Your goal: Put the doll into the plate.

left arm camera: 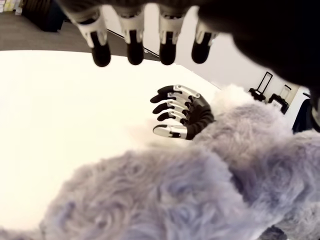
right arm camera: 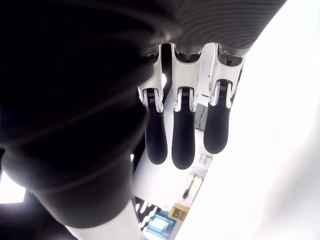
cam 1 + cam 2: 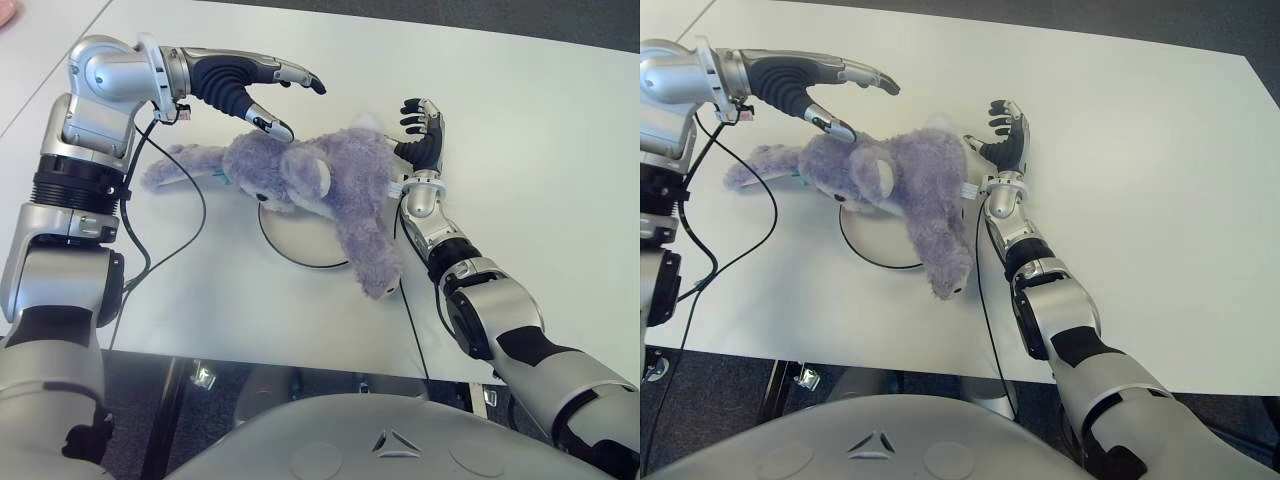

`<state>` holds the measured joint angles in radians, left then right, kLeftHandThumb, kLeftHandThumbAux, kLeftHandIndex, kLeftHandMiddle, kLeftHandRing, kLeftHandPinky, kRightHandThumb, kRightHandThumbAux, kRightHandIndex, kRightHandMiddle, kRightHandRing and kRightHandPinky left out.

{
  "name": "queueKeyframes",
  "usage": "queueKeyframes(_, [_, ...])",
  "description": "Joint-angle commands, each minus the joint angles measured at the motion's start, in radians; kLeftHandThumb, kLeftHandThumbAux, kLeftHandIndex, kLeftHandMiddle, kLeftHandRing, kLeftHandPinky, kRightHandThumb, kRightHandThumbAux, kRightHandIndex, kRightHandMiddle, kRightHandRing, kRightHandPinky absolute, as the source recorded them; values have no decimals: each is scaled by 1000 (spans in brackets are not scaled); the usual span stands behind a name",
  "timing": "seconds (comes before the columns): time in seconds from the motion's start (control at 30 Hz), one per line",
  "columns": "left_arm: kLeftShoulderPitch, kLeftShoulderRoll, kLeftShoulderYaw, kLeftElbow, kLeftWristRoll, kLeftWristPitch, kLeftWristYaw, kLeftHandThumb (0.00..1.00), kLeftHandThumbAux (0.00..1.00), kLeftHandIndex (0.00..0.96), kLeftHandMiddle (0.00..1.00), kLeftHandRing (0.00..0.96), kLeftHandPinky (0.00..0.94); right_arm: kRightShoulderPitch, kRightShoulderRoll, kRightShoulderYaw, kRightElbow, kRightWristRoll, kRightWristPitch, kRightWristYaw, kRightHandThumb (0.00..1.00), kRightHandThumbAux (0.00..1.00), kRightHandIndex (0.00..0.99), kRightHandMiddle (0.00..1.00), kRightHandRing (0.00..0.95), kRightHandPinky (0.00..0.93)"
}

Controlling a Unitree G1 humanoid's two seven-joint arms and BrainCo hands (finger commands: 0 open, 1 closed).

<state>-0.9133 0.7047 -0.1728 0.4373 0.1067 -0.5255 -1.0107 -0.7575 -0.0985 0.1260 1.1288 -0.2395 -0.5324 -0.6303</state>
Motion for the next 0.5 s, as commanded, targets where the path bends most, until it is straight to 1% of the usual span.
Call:
queueKeyframes(0.03, [-85, 93, 49, 97, -75, -14, -101, 83, 278, 0, 0, 0, 0, 397, 74, 8, 187, -15, 13, 7, 91, 998, 313, 373, 409, 420])
queueKeyframes(0.07, [-90, 96, 52, 107, -77, -13, -101, 83, 279, 0, 0, 0, 0, 397, 75, 9, 187, -15, 13, 7, 91, 998, 314, 373, 409, 423])
queueKeyframes(0.13, [-120, 84, 57, 135, -73, 20, -78, 82, 281, 0, 0, 0, 0, 398, 76, 8, 186, -14, 9, 12, 92, 998, 313, 373, 408, 419])
queueKeyframes(0.2, [-133, 79, 55, 148, -72, 30, -68, 81, 283, 0, 0, 0, 0, 398, 77, 7, 186, -13, 7, 15, 94, 998, 313, 372, 405, 412])
queueKeyframes(0.5, [-144, 76, 49, 178, -73, 13, -70, 79, 284, 0, 0, 0, 0, 395, 79, 7, 187, -13, 9, 15, 102, 998, 308, 371, 402, 412])
